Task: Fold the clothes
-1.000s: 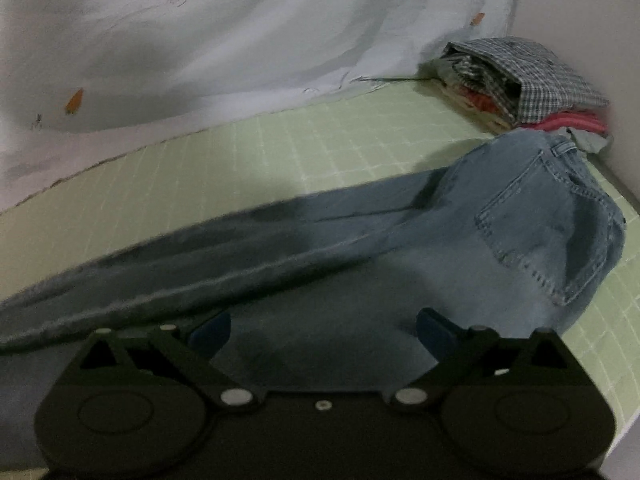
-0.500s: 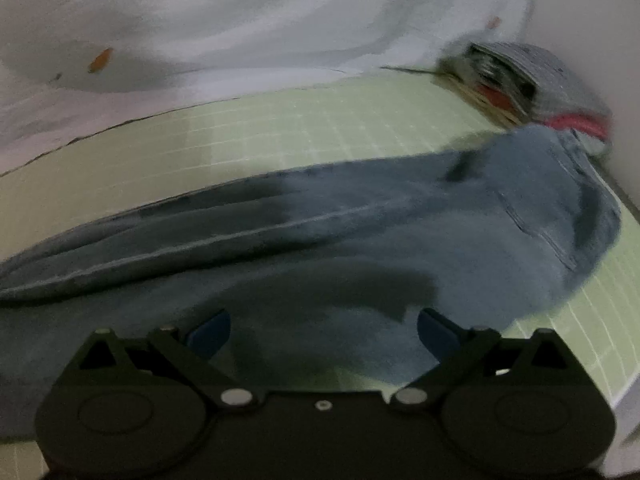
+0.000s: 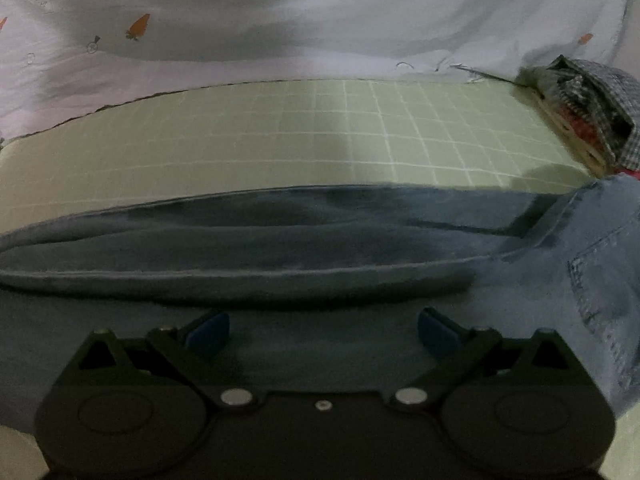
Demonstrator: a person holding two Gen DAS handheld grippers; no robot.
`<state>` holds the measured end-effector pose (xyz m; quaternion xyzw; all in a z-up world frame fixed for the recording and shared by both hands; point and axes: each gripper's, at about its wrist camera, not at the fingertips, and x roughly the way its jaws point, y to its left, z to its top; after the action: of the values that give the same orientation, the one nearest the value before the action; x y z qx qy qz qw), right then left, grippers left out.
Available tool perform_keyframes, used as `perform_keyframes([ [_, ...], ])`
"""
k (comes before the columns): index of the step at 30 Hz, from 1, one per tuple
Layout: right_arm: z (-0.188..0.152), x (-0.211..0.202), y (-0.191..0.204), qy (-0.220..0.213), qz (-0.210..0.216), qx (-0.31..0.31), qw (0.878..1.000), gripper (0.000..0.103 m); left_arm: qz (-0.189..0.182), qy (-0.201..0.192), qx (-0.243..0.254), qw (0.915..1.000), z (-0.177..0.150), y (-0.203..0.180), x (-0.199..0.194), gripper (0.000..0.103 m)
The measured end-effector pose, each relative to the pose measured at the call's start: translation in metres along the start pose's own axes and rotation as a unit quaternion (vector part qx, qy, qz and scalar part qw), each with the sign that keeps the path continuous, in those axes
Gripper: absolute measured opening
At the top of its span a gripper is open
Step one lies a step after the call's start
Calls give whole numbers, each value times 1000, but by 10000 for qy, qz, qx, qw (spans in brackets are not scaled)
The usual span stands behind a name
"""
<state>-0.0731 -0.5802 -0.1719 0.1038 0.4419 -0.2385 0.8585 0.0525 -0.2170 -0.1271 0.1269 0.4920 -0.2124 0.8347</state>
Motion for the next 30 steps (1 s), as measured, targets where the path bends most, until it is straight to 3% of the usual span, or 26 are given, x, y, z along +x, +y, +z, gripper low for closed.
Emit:
perform_keyframes([
  [5,7,16,-28,30,-7,-293,9996,102,102,16,-149,9998,13,-21,17,89],
  [14,57,64,-60,-222,369,-171,9989,102,328,-10,-534,9980,40,-48,48,93],
  [21,51,45,-63,-526,236,-12,9983,103,540,-38,-862,9948,62,-49,55,96],
  [25,46,34,-64,-704,152,82,9974,103,488,9,-620,9969,51,-50,40,96],
  [30,4,-16,-60,-882,-268,303,9953,103,473,108,-377,9981,27,-34,22,96],
])
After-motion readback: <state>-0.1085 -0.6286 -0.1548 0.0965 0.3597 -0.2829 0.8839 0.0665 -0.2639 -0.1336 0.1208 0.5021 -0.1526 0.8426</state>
